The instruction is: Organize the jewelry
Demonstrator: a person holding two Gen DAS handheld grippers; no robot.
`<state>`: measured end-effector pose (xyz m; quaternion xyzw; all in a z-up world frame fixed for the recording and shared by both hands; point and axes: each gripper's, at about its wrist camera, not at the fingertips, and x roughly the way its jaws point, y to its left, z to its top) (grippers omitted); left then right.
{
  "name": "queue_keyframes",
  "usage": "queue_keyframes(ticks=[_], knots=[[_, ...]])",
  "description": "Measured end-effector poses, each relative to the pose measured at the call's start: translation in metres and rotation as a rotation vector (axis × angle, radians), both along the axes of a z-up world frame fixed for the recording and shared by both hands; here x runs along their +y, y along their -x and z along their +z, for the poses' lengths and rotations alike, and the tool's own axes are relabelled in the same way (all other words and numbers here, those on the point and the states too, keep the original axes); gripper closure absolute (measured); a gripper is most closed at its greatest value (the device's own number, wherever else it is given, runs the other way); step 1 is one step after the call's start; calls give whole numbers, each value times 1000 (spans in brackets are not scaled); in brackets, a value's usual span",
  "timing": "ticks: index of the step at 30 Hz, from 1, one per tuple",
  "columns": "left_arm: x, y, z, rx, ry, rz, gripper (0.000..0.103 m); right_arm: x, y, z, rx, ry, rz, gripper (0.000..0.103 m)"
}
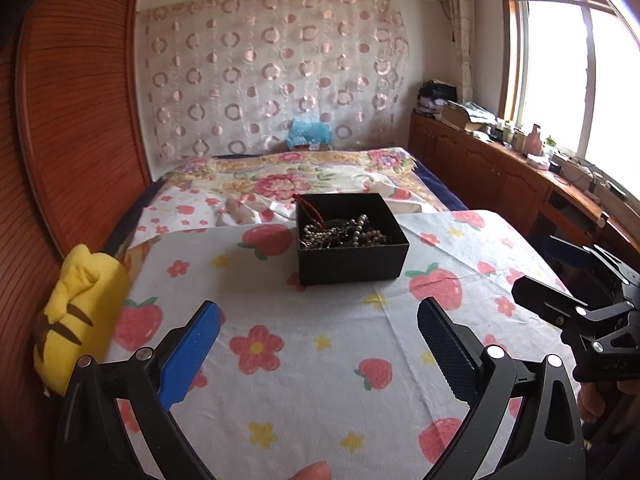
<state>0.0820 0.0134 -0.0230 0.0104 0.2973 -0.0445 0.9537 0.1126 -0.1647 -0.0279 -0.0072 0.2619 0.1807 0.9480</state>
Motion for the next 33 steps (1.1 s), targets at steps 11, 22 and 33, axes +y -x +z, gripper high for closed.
queue_keyframes(ticks=[11, 22, 33], knots=[[-6, 12, 2, -20, 2, -5, 8, -15, 16, -2, -41, -29, -98, 3], [-8, 14, 2, -20, 0, -7, 8, -17, 15, -4, -37, -29, -97, 3], [-7, 15, 1, -19, 0, -8, 8, -18, 15, -5, -36, -30, -99, 3]])
